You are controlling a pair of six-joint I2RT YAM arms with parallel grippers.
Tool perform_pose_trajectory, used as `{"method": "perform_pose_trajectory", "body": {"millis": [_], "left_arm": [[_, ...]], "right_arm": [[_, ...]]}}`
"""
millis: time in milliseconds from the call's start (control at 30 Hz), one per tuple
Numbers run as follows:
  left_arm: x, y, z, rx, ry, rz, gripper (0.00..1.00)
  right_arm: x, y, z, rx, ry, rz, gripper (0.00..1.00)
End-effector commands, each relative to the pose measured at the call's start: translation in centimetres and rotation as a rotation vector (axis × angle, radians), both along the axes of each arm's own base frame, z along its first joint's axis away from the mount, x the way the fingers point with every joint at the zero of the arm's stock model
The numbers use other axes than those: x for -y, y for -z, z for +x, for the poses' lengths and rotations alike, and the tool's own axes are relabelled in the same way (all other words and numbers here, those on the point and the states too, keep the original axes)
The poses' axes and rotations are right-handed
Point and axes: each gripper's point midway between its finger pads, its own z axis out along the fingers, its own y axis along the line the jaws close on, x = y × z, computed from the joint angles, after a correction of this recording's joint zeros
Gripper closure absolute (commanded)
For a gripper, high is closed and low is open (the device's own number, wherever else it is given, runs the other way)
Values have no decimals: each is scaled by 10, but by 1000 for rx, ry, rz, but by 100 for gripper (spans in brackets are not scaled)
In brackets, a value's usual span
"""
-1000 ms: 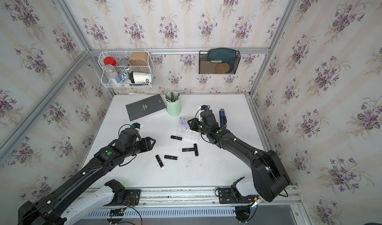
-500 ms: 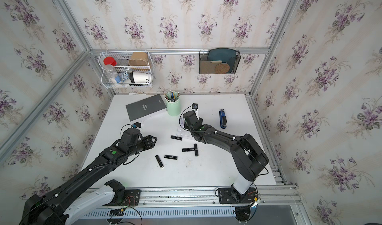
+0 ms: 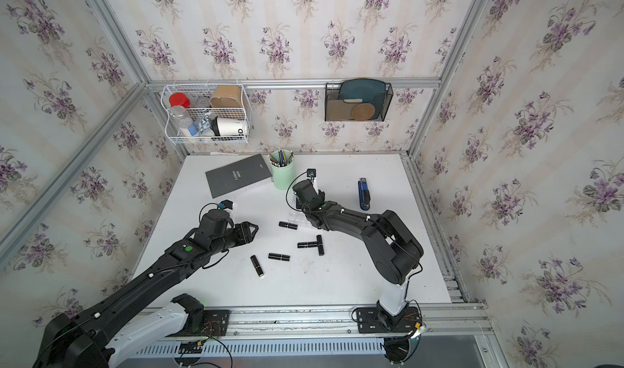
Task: Arrange the lipsticks in the organizer
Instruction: Place the lipstick in the storage box, then pick up the lipstick at the center of the board.
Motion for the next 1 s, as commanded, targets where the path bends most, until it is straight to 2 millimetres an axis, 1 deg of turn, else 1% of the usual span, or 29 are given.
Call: {"method": "perform_pose_trajectory", "body": {"millis": [0, 233, 300, 367, 500, 567, 667, 767, 867, 900, 967], "left_arm": [[3, -6, 3, 34, 19, -11, 40], [4, -9, 2, 41, 20, -22, 40], [3, -10, 2, 43, 20, -24, 40], [3, -11, 1, 46, 19, -23, 40], [0, -16, 1, 53, 11, -20, 40], [-1, -19, 0, 59, 8, -13, 39], [-6, -23, -1, 69, -2, 1, 39], [-15, -30, -4, 75, -11, 41, 39], [-24, -39, -7, 89, -1, 109, 39], [-27, -41, -7, 92, 2, 133, 39], [-28, -41, -7, 87, 14, 163, 39]], "right_arm": [[1, 4, 2, 3, 13, 6, 93], [5, 14, 2, -6, 27, -20, 93], [4, 14, 2, -10, 24, -21, 91], [3, 13, 0, -12, 14, -13, 85], [1, 6, -2, -14, 3, 5, 67], [-1, -2, -4, -11, -9, 27, 60], [0, -16, -10, -7, -19, 57, 58], [5, -35, -24, -28, -38, 82, 57], [15, -51, -51, -58, -86, 124, 58], [14, -51, -63, -82, -126, 142, 59], [1, -46, -90, -154, -272, 161, 59]]}}
